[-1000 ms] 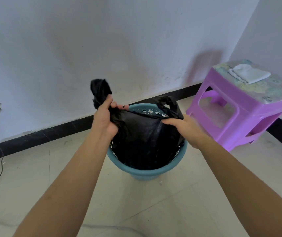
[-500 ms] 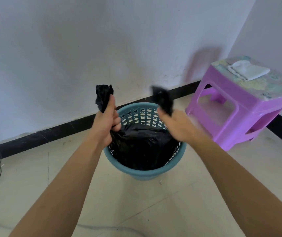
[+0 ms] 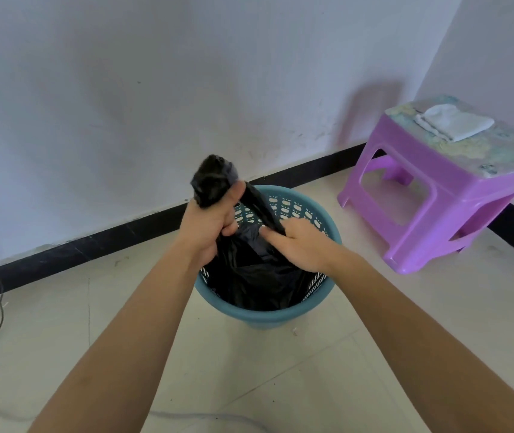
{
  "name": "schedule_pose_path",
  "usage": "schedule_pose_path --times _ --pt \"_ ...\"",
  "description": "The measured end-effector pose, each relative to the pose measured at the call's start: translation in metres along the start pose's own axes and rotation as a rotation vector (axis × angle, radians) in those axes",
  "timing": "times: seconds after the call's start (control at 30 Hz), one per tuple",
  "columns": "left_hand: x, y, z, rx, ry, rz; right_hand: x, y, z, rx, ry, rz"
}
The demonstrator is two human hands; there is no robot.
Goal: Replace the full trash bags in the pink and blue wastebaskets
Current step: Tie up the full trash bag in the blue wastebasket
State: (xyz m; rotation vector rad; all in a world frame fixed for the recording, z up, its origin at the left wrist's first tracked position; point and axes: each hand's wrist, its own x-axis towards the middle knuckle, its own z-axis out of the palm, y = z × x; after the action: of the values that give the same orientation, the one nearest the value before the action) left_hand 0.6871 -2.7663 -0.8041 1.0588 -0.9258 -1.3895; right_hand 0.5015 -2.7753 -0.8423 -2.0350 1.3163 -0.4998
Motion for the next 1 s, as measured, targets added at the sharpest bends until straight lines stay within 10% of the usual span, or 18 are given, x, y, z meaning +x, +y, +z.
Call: schedule_pose_path --times 0.3,0.63,0.9,1.0 --pt "0.006 -0.007 -0.016 -0.403 0.318 -0.095 -0.010 0.038 0.001 0.004 0.055 -0.042" --pt "0.001 -0.011 -0.020 0.081 -0.041 -0.302 -0.010 0.021 -0.009 1.540 0.373 0.399" --pt "-0.013 -0.024 0.000 0.958 -0.262 0.023 -0.010 0.003 -0.005 0.912 0.171 0.225" --pt "-0.015 -0.024 0.001 1.084 -0.303 0.137 -0.009 0.006 -0.012 0.927 0.380 0.234"
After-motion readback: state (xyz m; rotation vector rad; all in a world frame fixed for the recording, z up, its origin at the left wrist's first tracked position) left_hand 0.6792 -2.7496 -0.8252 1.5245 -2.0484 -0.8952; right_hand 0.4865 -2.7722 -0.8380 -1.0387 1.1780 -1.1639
